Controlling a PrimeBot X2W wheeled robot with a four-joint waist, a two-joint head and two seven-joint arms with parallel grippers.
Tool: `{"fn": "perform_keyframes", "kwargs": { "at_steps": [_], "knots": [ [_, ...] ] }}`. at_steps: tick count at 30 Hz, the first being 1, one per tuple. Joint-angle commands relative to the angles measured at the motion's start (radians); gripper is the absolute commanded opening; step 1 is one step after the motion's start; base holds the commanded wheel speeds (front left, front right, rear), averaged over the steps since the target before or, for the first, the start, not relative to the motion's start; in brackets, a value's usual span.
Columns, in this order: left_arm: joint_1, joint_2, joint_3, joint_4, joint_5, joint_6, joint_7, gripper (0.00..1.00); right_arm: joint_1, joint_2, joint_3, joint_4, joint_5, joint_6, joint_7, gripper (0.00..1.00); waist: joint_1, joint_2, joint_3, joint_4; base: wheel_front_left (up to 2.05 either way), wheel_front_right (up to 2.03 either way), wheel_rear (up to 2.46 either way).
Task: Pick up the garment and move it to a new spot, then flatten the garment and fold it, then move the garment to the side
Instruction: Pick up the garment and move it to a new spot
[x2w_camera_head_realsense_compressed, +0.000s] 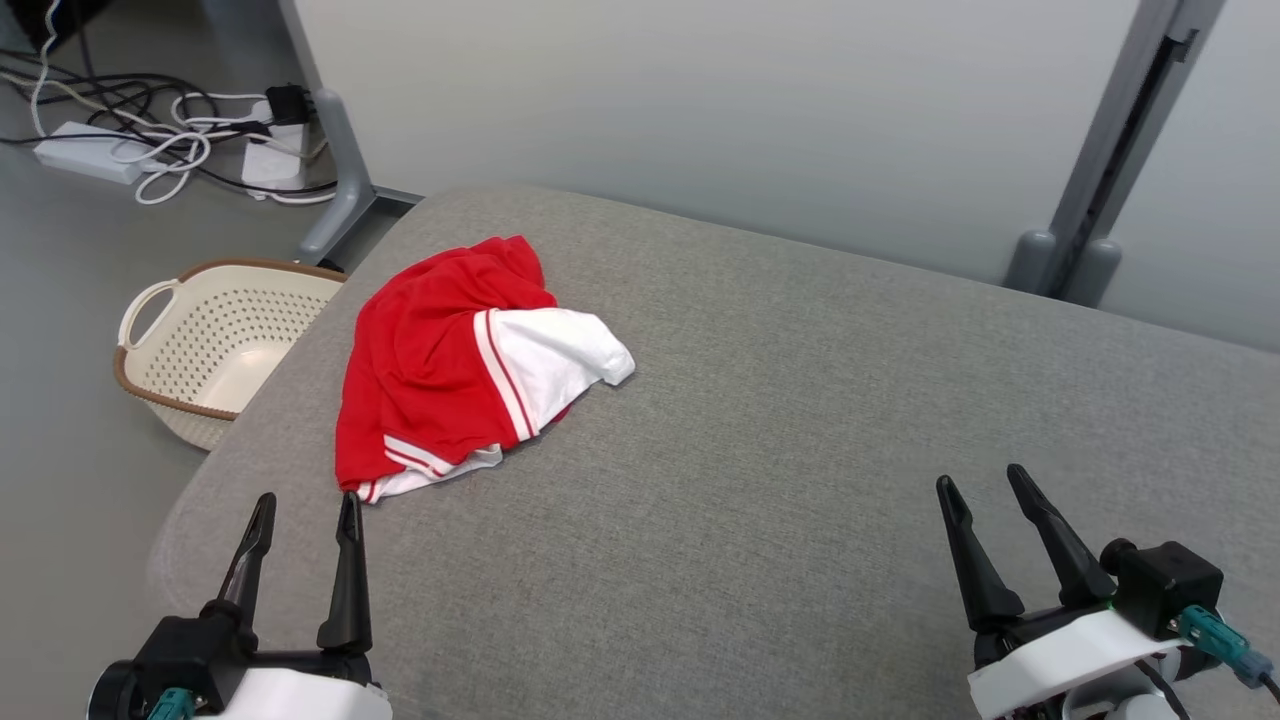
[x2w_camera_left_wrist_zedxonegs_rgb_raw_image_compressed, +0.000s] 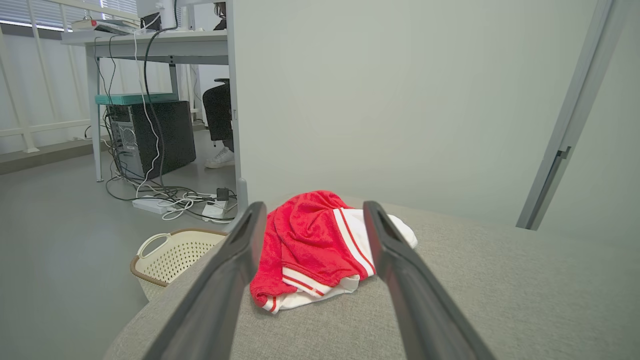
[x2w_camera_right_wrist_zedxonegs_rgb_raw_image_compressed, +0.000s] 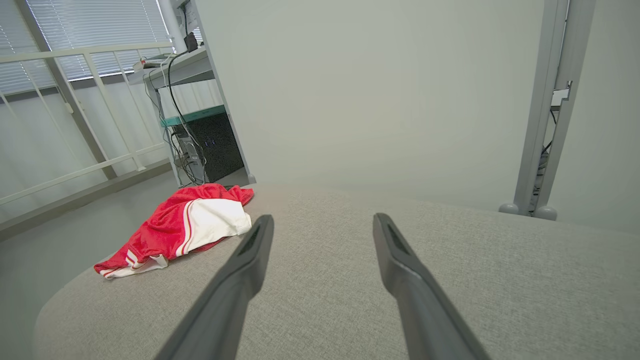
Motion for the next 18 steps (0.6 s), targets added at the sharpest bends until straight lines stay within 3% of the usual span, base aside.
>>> {"fn": "perform_keyframes", "kwargs": {
  "at_steps": [1,7,11,18],
  "knots": [
    [-0.028,0.005,-0.003,0.007,-0.004,-0.006,0.0,1.0,-0.006,-0.009,0.003,0.005,0.004,0.0,-0.005,1.0,0.0,0.0,0.003,0.034,0.0,0.0,0.0],
    [-0.062,0.013,0.003,0.029,-0.018,0.003,0.022,1.0,-0.025,-0.016,0.029,0.006,0.013,0.0,-0.005,1.0,0.0,0.0,0.009,0.028,0.0,0.0,0.0],
    [-0.139,0.05,0.011,0.025,-0.017,-0.003,0.074,1.0,-0.046,-0.018,0.031,-0.023,0.006,0.0,-0.005,1.0,0.0,0.0,0.028,0.007,0.0,0.0,0.0],
    [-0.404,0.126,0.017,0.17,-0.12,-0.042,0.324,1.0,-0.094,-0.045,0.031,-0.094,0.002,0.0,-0.005,1.0,0.0,0.0,0.116,-0.055,0.0,0.0,0.0]
  ]
}}
